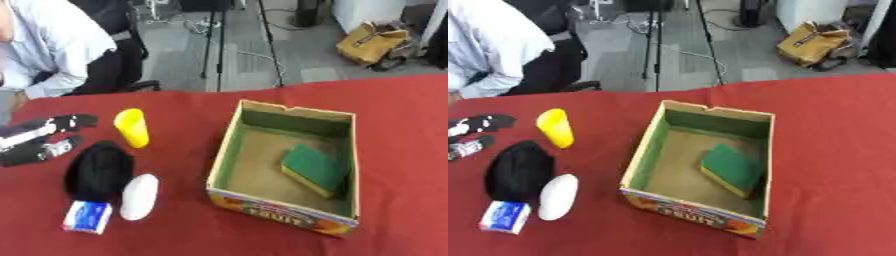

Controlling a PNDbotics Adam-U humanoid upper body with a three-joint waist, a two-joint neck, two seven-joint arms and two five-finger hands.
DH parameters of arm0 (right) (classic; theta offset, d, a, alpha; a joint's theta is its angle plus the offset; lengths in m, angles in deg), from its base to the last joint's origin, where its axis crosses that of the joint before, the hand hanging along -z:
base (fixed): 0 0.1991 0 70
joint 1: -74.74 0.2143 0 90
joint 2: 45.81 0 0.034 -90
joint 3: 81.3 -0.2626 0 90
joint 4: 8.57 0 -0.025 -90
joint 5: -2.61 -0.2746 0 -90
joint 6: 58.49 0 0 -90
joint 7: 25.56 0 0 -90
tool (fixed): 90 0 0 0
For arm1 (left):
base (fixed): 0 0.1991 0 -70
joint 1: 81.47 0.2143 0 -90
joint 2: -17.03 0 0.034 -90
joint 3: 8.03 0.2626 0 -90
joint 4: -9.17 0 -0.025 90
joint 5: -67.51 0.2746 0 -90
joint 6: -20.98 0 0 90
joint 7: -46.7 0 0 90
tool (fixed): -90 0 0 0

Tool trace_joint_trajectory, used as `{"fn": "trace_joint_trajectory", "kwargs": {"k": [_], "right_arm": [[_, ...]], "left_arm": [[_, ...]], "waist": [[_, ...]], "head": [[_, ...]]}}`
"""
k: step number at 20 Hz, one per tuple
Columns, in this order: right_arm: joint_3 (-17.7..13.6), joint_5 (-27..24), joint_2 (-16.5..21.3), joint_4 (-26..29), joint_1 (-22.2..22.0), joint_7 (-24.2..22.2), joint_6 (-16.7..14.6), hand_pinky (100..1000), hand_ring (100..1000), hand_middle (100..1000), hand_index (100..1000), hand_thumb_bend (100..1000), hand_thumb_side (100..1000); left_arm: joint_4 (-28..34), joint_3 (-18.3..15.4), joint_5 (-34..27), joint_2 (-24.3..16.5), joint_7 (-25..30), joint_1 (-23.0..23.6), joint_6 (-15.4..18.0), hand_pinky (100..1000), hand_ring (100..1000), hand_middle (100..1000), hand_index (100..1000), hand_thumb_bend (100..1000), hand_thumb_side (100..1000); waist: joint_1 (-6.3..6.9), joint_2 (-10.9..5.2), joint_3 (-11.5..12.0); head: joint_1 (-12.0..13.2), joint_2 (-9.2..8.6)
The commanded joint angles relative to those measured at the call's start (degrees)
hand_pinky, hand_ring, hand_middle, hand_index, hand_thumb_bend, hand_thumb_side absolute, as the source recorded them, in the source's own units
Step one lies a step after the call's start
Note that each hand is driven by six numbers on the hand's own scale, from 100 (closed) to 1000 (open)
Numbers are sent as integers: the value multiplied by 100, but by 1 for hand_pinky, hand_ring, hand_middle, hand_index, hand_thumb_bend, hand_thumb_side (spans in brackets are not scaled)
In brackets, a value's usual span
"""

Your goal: Pick up objects on the table and place them in the box.

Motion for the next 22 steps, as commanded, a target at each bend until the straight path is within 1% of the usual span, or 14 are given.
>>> {"fn": "trace_joint_trajectory", "kwargs": {"k": [1,5,6,8,9,11,12,14,15,16,17,19,22], "right_arm": [[-8,-41,26,66,48,-4,47,856,827,686,687,100,1000],[-6,-34,7,66,49,-13,71,857,826,681,683,100,1000],[-6,-34,4,66,49,-17,71,857,826,680,683,100,1000],[-9,-32,-4,66,49,-21,76,857,827,680,683,100,1000],[-7,-32,-8,66,51,-26,79,857,826,679,682,100,1000],[-6,-33,-13,66,55,-35,85,858,827,679,682,100,1000],[-7,-33,-14,66,56,-38,88,858,827,678,682,100,1000],[-11,-29,-16,66,57,-43,97,858,827,678,682,100,1000],[-11,-20,-17,66,52,-49,114,860,828,677,681,100,1000],[-13,-8,-16,66,49,-55,130,860,828,677,681,100,1000],[-14,0,-18,66,50,-55,146,861,829,677,681,100,1000],[-15,11,-22,66,52,-55,166,861,829,676,681,100,1000],[-20,20,-26,66,41,-63,157,861,829,676,681,100,1000]], "left_arm": [[95,-17,418,-109,325,-58,259,1000,1000,1000,1000,100,969],[178,15,974,-51,21,-41,-70,1000,1000,1000,1000,100,983],[182,21,1070,-33,-41,-37,-106,1000,1000,1000,1000,100,941],[172,17,1232,3,-168,-29,-162,1000,1000,1000,1000,100,954],[167,9,1320,17,-247,-30,-194,1000,1000,1000,1000,100,900],[154,12,1488,49,-396,-27,-239,1000,1000,1000,1000,100,894],[146,14,1559,66,-453,-27,-254,1000,1000,1000,1000,100,875],[140,3,1700,107,-564,-21,-296,1000,1000,1000,1000,100,875],[171,-72,1751,208,-642,0,-323,1000,1000,1000,1000,100,826],[220,-155,1810,306,-701,29,-352,1000,1000,1000,1000,100,826],[303,-239,1857,404,-758,54,-363,1000,1000,1000,1000,100,777],[507,-373,1922,538,-829,115,-363,1000,1000,1000,1000,100,778],[787,-507,1827,610,-789,172,-379,1000,1000,1000,1000,100,783]], "waist": [[0,-88,12],[8,-71,-7],[9,-69,-11],[7,-59,-15],[6,-54,-14],[6,-48,-8],[6,-45,-4],[7,-41,10],[20,-40,30],[31,-40,45],[39,-40,54],[45,-37,55],[48,-35,38]], "head": [[31,1],[45,-11],[45,-15],[51,-19],[55,-21],[62,-26],[64,-28],[64,-29],[62,-33],[57,-33],[53,-35],[41,-45],[20,-46]]}}
